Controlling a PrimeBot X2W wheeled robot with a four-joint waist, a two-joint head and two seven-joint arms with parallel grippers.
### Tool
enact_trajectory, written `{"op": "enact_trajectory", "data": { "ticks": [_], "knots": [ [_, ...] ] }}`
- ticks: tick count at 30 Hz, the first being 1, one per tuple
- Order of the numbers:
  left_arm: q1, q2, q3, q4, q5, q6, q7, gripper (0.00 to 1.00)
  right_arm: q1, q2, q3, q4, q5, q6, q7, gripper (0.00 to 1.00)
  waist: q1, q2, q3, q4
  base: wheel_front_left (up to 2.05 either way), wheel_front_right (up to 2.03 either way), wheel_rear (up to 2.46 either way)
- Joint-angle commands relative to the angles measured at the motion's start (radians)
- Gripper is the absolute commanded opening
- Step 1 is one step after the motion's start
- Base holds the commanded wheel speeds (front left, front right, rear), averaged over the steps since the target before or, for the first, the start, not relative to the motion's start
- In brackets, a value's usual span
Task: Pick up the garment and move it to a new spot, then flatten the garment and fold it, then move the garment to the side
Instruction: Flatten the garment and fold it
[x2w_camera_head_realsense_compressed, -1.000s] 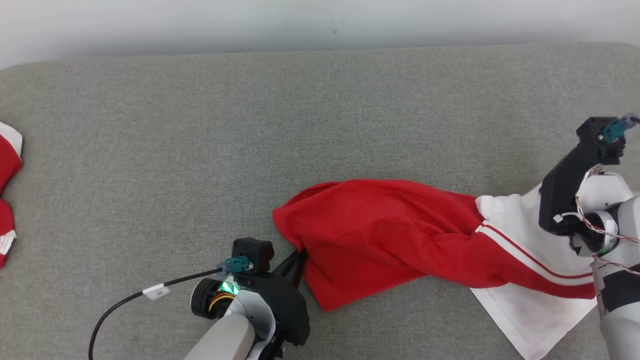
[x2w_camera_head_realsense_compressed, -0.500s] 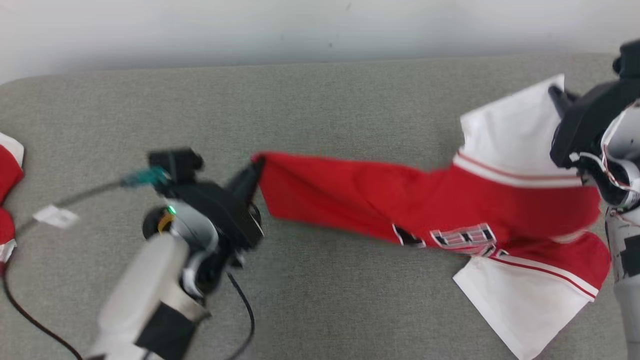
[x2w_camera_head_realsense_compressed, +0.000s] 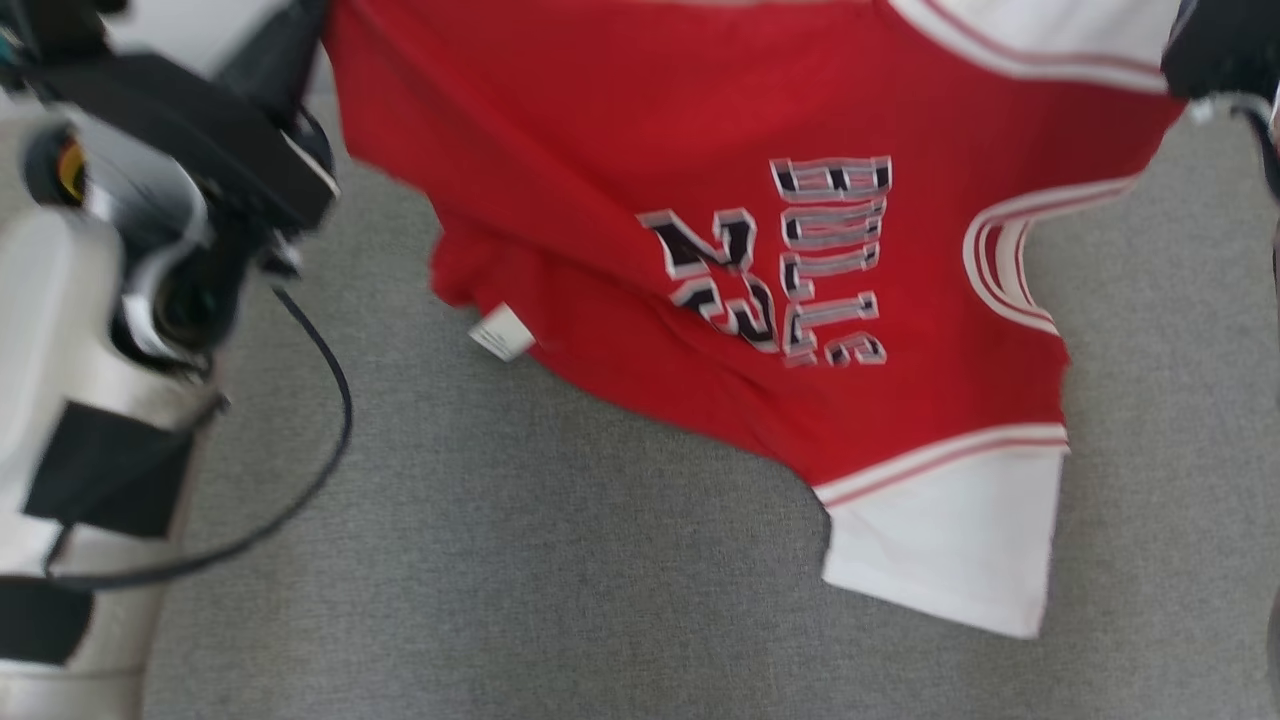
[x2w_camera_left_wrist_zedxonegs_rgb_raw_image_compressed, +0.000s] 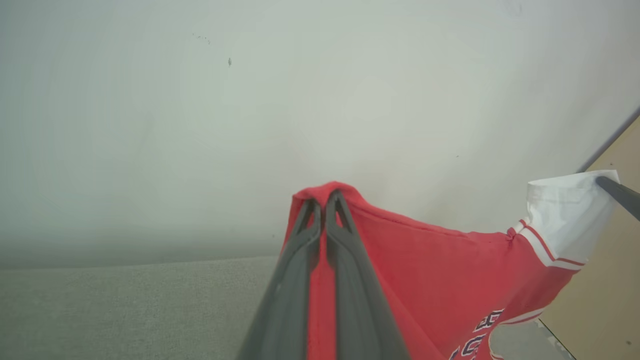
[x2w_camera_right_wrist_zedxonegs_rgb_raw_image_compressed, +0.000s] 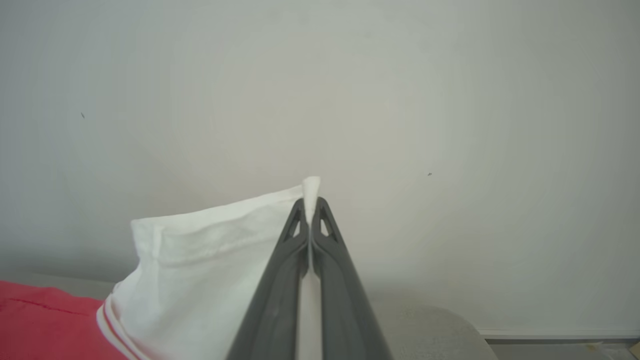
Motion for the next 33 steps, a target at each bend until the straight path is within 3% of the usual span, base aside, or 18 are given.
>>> {"op": "enact_trajectory", "data": {
  "ticks": [1,11,22,26,33],
  "knots": [
    [-0.026,0.003,0.005,0.000,0.012,0.006,-0.008,0.00,-0.024,0.007,0.004,0.008,-0.009,-0.002,-0.013,0.00,0.0000,0.0000,0.064,-0.024,0.00,0.00,0.00],
    [-0.346,0.045,0.077,0.037,0.090,0.067,-0.122,0.00,-0.421,0.048,-0.002,0.125,-0.091,-0.002,-0.266,0.00,0.0000,0.0000,0.291,-0.042,0.00,0.00,0.00],
    [-0.620,0.094,0.113,0.080,0.204,0.056,-0.358,0.00,-0.727,0.078,-0.110,0.195,-0.209,-0.002,-0.601,0.00,0.0000,0.0000,0.383,-0.063,0.00,0.00,0.00],
    [-0.651,0.102,0.105,0.093,0.226,0.039,-0.418,0.00,-0.721,0.080,-0.097,0.173,-0.236,-0.002,-0.635,0.00,0.0000,0.0000,0.422,-0.073,0.00,0.00,0.00],
    [-0.557,0.112,0.059,0.125,0.248,-0.002,-0.477,0.00,-0.522,0.051,-0.006,0.124,-0.245,-0.002,-0.649,0.00,0.0000,0.0000,0.459,-0.074,0.00,0.00,0.00]
  ]
}}
